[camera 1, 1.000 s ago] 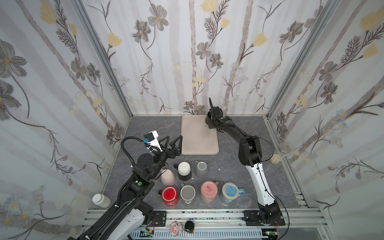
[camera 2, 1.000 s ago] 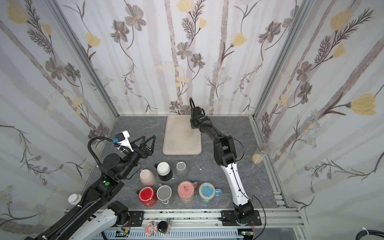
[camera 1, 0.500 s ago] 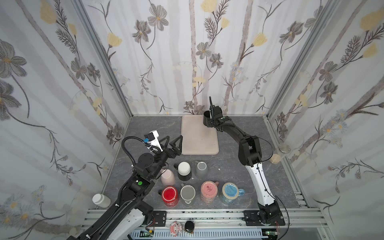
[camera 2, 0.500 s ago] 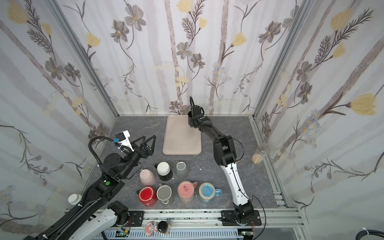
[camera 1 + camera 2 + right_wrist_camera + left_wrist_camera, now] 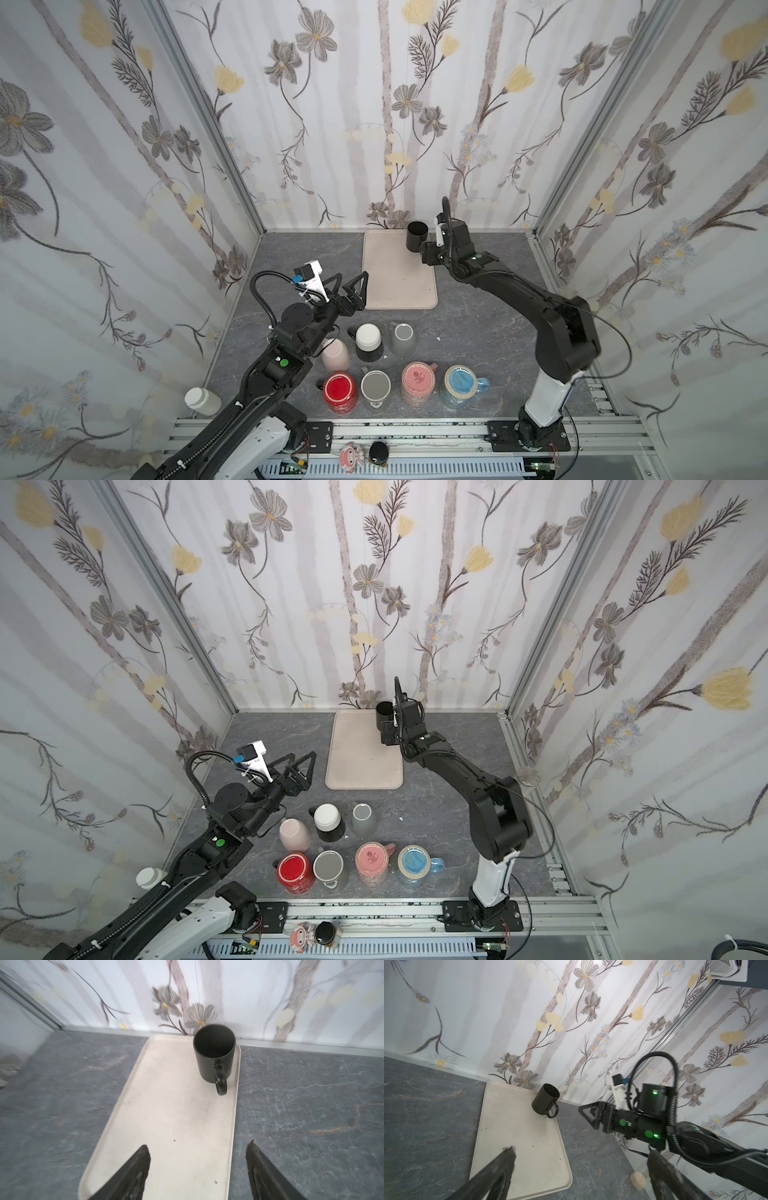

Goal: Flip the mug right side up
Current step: 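Open the right gripper and draw it back from the black mug, then lower the right gripper onto the upside-down grey mug while the left gripper approaches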

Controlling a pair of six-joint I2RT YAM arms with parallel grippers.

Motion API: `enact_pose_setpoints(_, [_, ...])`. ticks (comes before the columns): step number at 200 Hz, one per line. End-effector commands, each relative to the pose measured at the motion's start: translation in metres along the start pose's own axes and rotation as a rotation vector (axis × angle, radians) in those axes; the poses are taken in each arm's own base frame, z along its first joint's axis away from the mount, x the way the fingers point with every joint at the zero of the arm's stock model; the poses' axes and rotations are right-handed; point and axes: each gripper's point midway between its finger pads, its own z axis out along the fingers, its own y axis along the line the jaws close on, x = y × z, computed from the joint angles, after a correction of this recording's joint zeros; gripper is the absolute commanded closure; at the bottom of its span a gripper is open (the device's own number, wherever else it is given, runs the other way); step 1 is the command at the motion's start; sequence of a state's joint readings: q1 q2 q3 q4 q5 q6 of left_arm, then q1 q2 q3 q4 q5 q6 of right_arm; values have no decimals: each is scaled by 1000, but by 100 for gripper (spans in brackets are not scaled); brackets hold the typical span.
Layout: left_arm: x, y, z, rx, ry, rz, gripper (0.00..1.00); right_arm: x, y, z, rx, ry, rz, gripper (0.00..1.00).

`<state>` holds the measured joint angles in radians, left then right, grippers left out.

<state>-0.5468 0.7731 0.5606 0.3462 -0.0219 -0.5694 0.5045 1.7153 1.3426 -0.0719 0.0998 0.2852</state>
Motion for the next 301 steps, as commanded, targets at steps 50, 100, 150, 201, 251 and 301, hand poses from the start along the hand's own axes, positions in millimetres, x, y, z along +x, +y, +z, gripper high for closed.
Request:
enact_pose_setpoints(50, [16,-2,0,55,34,-50,0,119,23,-120,-149,134,23,23])
enact_pose_setpoints(100, [21,-2,-1,69,50,-63,0,163,50,-163,-283,291,-58,14])
enact_pose_setpoints(150, [15,-2,-11,60,29,-63,0,171,93,-134,-198,264,-146,0])
enact_pose_setpoints(201, [15,4,-20,38,15,-55,0,195,109,-104,-111,325,-259,0])
enact_pose_setpoints(251, [14,6,-21,26,9,-31,0,208,91,-97,-23,370,-313,0])
enact_pose_setpoints(301, [18,8,-20,28,21,-25,0,213,55,-105,61,377,-279,0])
